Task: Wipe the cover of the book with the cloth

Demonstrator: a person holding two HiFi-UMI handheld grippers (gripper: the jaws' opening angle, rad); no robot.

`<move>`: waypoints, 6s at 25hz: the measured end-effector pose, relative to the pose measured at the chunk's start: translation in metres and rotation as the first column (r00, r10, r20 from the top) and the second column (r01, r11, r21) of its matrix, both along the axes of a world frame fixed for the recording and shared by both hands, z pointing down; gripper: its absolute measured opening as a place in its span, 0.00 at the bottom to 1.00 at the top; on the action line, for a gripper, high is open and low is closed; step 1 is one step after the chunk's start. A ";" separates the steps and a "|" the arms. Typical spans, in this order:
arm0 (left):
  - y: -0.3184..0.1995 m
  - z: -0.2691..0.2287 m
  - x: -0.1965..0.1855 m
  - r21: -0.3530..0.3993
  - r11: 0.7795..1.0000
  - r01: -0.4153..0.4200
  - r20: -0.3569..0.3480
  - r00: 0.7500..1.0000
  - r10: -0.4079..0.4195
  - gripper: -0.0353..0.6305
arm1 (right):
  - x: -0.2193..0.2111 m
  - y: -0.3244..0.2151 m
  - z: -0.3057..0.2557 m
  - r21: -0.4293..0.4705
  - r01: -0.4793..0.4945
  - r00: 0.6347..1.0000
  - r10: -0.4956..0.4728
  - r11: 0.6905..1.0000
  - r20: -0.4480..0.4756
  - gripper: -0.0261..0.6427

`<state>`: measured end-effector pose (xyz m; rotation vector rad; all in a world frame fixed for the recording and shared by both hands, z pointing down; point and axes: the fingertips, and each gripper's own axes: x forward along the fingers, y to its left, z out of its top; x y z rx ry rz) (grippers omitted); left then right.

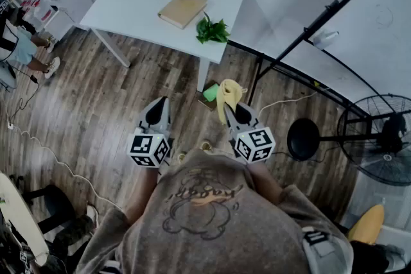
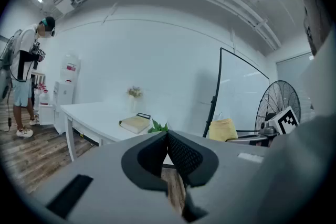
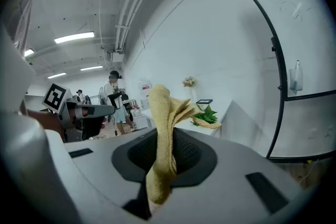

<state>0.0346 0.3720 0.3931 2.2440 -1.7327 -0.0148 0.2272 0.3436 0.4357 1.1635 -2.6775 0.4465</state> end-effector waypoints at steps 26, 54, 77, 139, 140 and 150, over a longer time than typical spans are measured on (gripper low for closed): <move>-0.034 0.017 0.002 -0.008 0.992 0.123 -0.015 0.992 -0.123 0.06 | 0.010 -0.048 0.016 -0.013 0.126 0.992 -0.126 0.992 -0.012 0.13; -0.278 0.023 -0.117 -0.020 0.998 0.054 -0.004 0.999 -0.054 0.06 | -0.116 -0.279 0.013 -0.019 0.115 0.993 -0.116 0.993 -0.020 0.13; -0.443 0.048 -0.199 -0.069 0.991 -0.116 -0.030 0.993 0.114 0.06 | -0.222 -0.424 0.010 0.003 0.028 0.999 -0.028 1.000 -0.031 0.13; -0.503 0.116 -0.196 -0.192 0.968 -0.164 -0.072 0.986 0.153 0.06 | -0.272 -0.473 0.150 -0.258 0.147 0.934 -0.220 0.955 -0.281 0.13; -0.504 0.117 -0.194 -0.195 0.966 -0.168 -0.071 0.985 0.157 0.06 | -0.266 -0.473 0.150 -0.259 0.136 0.937 -0.209 0.956 -0.281 0.13; -0.506 0.129 -0.188 -0.223 0.957 -0.187 -0.087 0.981 0.172 0.06 | -0.227 -0.477 0.135 -0.308 0.000 0.974 -0.070 0.951 -0.215 0.13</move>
